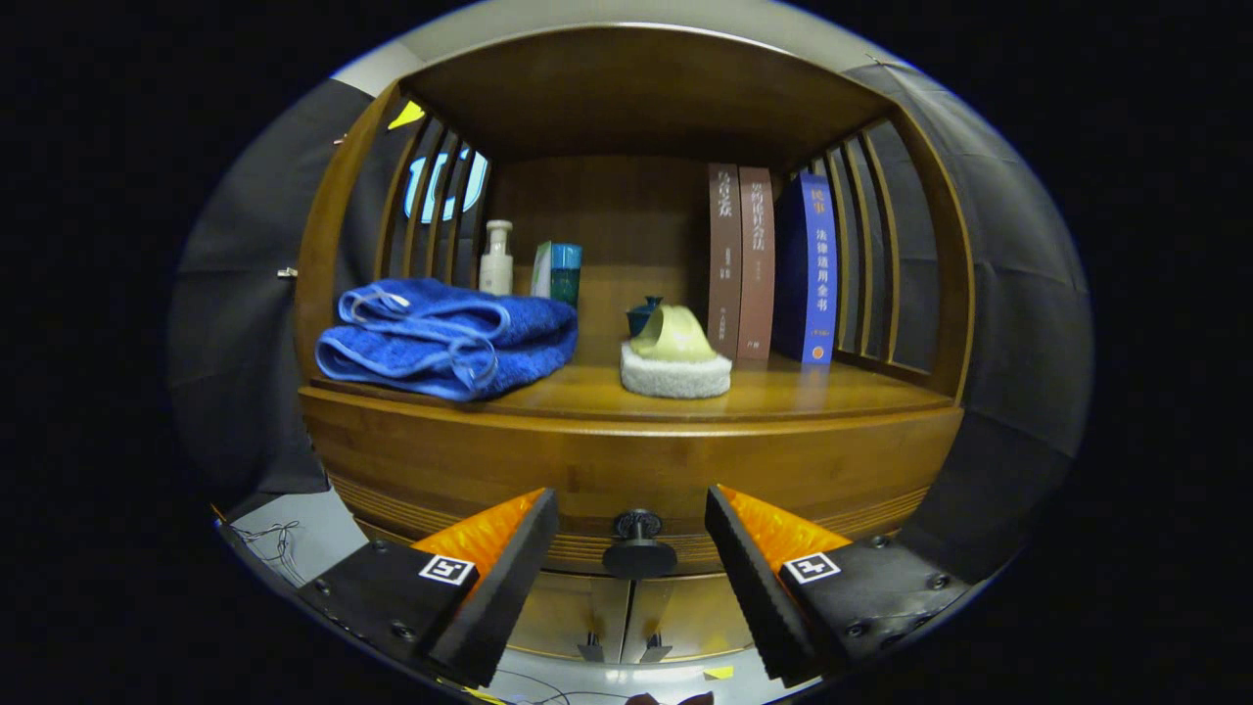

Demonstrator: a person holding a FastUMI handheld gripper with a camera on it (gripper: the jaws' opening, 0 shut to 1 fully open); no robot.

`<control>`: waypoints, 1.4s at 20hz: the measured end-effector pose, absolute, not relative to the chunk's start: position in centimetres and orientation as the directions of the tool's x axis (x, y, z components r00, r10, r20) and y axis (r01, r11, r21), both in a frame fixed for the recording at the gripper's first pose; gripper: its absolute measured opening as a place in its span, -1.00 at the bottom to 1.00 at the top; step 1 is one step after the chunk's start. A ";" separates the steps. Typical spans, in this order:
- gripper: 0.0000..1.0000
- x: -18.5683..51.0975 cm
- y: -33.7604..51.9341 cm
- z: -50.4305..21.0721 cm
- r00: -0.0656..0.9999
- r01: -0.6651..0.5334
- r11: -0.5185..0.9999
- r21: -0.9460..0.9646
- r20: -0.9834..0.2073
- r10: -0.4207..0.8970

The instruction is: Pull open the drawer, take out the items inside it, and place them on the countertop above the cabinet.

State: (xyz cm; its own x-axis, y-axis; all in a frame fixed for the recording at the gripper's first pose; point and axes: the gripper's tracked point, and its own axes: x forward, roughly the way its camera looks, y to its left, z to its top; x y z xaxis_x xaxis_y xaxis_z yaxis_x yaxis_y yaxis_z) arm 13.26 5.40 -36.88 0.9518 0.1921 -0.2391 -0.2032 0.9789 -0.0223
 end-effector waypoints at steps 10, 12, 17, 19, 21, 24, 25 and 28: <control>0.97 6.6 4.3 -18.4 0.965 -0.211 0.976 0.043 -0.151 0.216; 0.97 5.3 4.1 -14.4 0.969 -0.216 0.976 0.033 -0.119 0.219; 0.97 2.0 3.7 -7.4 0.968 -0.225 0.974 0.014 -0.111 0.225; 0.97 1.1 3.4 -5.3 0.969 -0.225 0.974 0.038 -0.096 0.228; 0.96 0.4 2.7 -3.5 0.972 -0.216 0.975 0.050 -0.080 0.220; 0.96 -0.1 1.8 -1.5 0.976 -0.211 0.977 0.035 -0.055 0.213; 0.96 -0.3 1.6 -1.2 0.976 -0.212 0.977 0.027 -0.052 0.213; 0.96 -0.4 1.0 -0.3 0.980 -0.196 0.980 0.019 -0.038 0.197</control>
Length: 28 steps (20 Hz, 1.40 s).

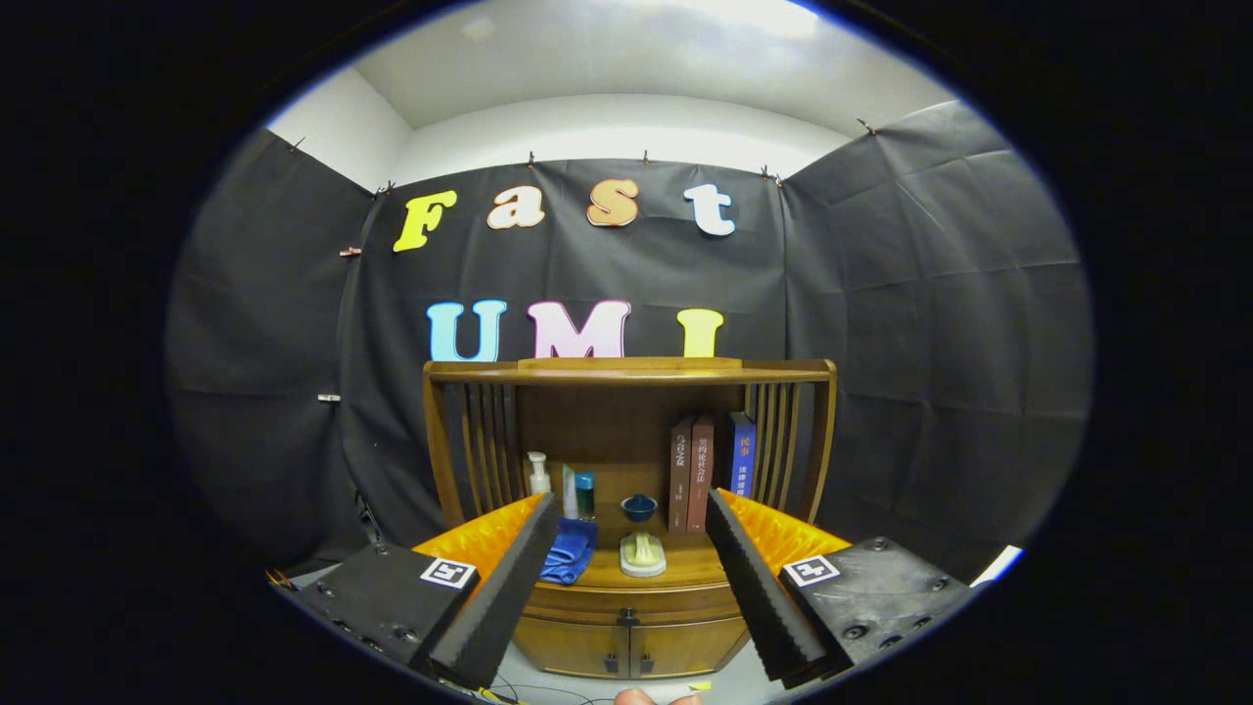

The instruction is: Pull open the drawer, take out the items inside it, and place them on the countertop above the cabinet.

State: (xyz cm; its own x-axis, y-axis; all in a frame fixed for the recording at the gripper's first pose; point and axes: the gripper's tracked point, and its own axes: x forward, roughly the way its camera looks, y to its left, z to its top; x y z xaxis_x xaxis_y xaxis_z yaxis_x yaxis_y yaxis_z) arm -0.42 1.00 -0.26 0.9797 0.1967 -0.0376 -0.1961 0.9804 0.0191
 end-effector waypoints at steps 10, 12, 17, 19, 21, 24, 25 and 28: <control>0.96 -0.8 1.7 0.4 0.980 -0.199 0.980 -0.011 -0.009 0.198; 0.96 -1.1 2.2 0.4 0.977 -0.211 0.978 -0.006 -0.010 0.211; 0.96 -1.3 2.6 0.4 0.975 -0.222 0.975 0.006 -0.017 0.222; 0.96 -1.4 2.7 0.6 0.974 -0.226 0.974 0.005 -0.012 0.226; 0.96 -1.6 2.6 0.8 0.974 -0.227 0.974 0.010 -0.009 0.227; 0.96 -1.6 2.4 1.2 0.975 -0.224 0.974 0.021 0.001 0.224; 0.96 -1.6 2.3 1.2 0.975 -0.222 0.975 0.021 0.001 0.222; 0.96 -1.8 2.1 1.6 0.976 -0.218 0.975 0.043 0.014 0.217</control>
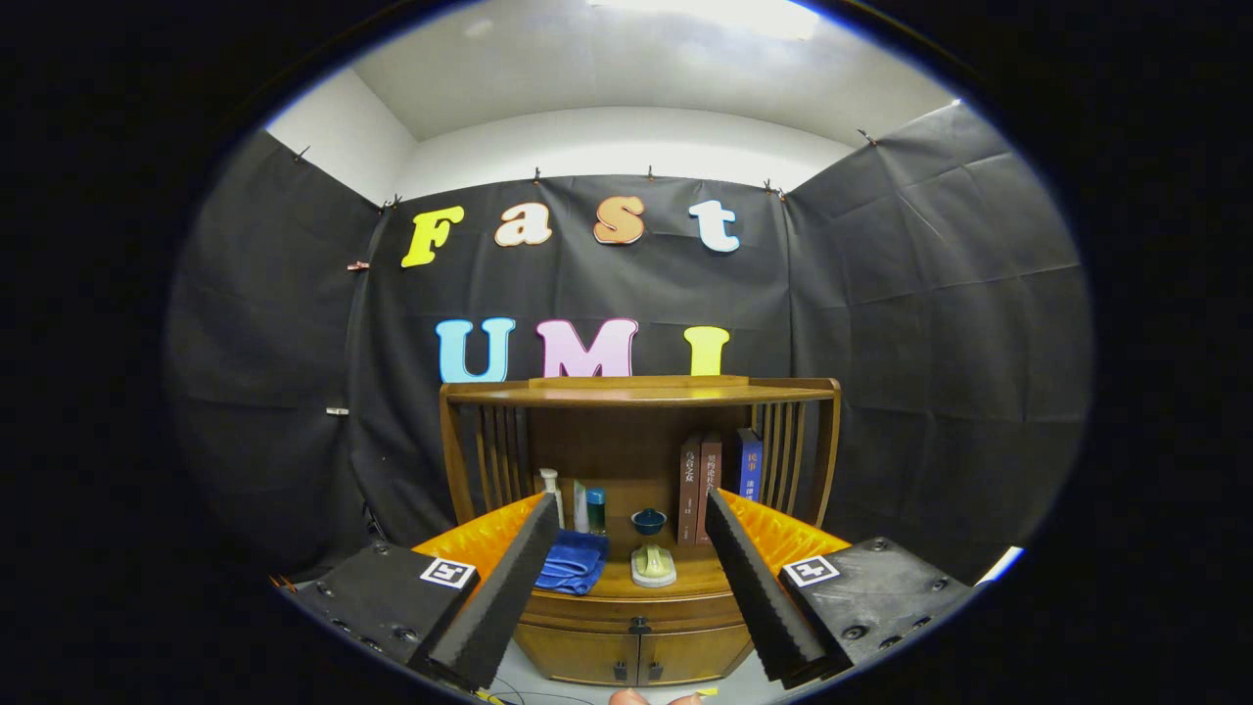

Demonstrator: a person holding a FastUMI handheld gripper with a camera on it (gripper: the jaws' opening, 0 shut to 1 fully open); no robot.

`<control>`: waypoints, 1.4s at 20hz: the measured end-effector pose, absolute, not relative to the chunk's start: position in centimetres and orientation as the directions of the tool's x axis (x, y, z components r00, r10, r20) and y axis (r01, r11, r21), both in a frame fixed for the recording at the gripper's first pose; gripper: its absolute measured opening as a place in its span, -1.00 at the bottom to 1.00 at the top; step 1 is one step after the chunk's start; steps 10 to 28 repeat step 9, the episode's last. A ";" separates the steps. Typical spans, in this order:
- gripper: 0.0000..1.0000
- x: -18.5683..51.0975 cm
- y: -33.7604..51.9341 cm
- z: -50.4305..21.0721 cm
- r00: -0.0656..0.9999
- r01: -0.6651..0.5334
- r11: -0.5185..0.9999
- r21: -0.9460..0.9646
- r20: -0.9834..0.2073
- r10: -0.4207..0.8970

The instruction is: Pull open the drawer, take out the items inside it, and place them on the countertop above the cabinet.

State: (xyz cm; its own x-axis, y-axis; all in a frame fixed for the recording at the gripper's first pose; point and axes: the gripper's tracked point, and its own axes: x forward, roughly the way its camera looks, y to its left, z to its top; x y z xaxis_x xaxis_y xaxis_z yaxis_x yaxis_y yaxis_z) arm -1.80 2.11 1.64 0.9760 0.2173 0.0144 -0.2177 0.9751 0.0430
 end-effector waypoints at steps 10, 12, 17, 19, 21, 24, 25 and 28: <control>0.96 -1.9 1.8 1.7 0.976 -0.219 0.974 0.049 0.013 0.219; 0.96 -1.9 1.8 1.7 0.976 -0.219 0.974 0.049 0.013 0.219; 0.96 -1.9 1.8 1.7 0.976 -0.219 0.974 0.049 0.013 0.219; 0.96 -1.9 1.8 1.7 0.976 -0.219 0.974 0.049 0.013 0.219; 0.96 -1.9 1.8 1.7 0.976 -0.219 0.974 0.049 0.013 0.219; 0.96 -1.9 1.8 1.7 0.976 -0.219 0.974 0.049 0.013 0.219; 0.96 -1.9 1.8 1.7 0.976 -0.219 0.974 0.049 0.013 0.219; 0.96 -1.9 1.8 1.7 0.976 -0.219 0.974 0.049 0.013 0.219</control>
